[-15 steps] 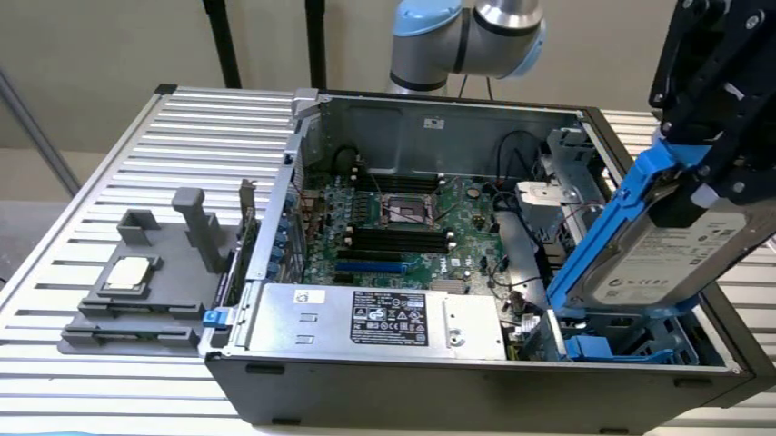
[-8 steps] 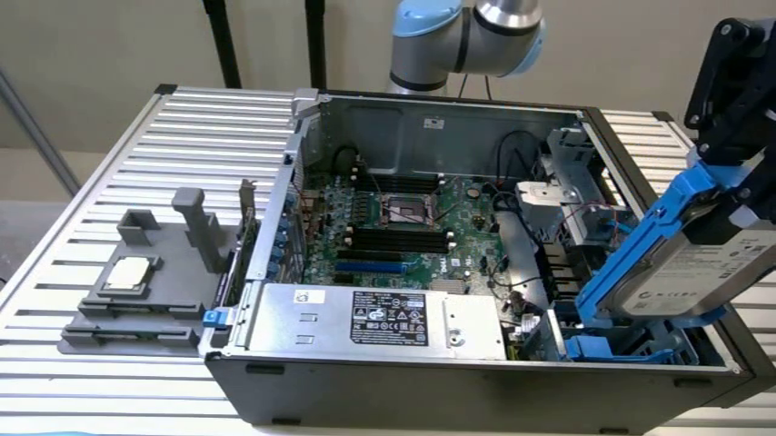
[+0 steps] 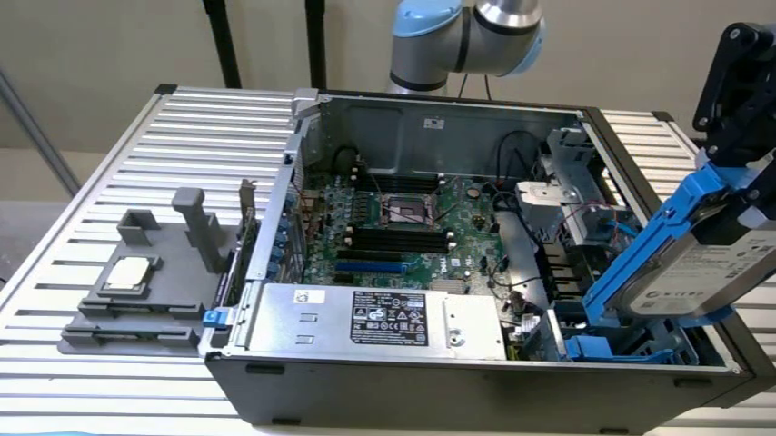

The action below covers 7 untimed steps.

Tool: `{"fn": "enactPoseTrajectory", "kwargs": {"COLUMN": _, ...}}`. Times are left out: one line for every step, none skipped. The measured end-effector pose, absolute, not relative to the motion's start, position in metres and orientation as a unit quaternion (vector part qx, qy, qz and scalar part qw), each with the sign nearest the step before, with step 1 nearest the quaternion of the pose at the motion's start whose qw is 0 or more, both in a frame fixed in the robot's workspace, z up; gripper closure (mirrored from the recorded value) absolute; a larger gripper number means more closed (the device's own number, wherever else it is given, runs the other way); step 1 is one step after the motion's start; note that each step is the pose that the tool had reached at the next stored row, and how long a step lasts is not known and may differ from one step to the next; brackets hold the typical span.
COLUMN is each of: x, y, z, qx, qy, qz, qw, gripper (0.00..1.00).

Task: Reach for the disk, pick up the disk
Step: 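Pick up the disk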

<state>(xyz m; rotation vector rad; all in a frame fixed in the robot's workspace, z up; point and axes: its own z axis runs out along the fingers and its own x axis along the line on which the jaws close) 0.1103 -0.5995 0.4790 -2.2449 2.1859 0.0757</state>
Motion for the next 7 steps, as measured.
{"fn": "enactPoseTrajectory", "kwargs": {"x": 0.1103, "y": -0.5995, "z": 0.4790, "qx": -0.716, "qy": 0.697, "qz": 0.024, "qw": 0.004, "gripper": 0.67}}
{"fn": "enactPoseTrajectory", "kwargs": {"x": 0.1103, "y": -0.5995, "z": 0.4790, "qx": -0.716, "qy": 0.697, "qz": 0.024, "qw": 0.004, "gripper": 0.67}}
{"fn": "enactPoseTrajectory", "kwargs": {"x": 0.1104, "y": -0.5995, "z": 0.4790, "qx": -0.716, "qy": 0.697, "qz": 0.024, "qw": 0.004, "gripper": 0.67}}
{"fn": "enactPoseTrajectory", "kwargs": {"x": 0.1104, "y": -0.5994, "z": 0.4791, "qx": -0.716, "qy": 0.697, "qz": 0.024, "qw": 0.004, "gripper": 0.67}}
{"fn": "enactPoseTrajectory", "kwargs": {"x": 0.1104, "y": -0.5994, "z": 0.4791, "qx": -0.716, "qy": 0.697, "qz": 0.024, "qw": 0.004, "gripper": 0.67}}
{"fn": "enactPoseTrajectory", "kwargs": {"x": 0.1104, "y": -0.5994, "z": 0.4791, "qx": -0.716, "qy": 0.697, "qz": 0.024, "qw": 0.004, "gripper": 0.67}}
{"fn": "enactPoseTrajectory", "kwargs": {"x": 0.1104, "y": -0.5994, "z": 0.4791, "qx": -0.716, "qy": 0.697, "qz": 0.024, "qw": 0.004, "gripper": 0.67}}
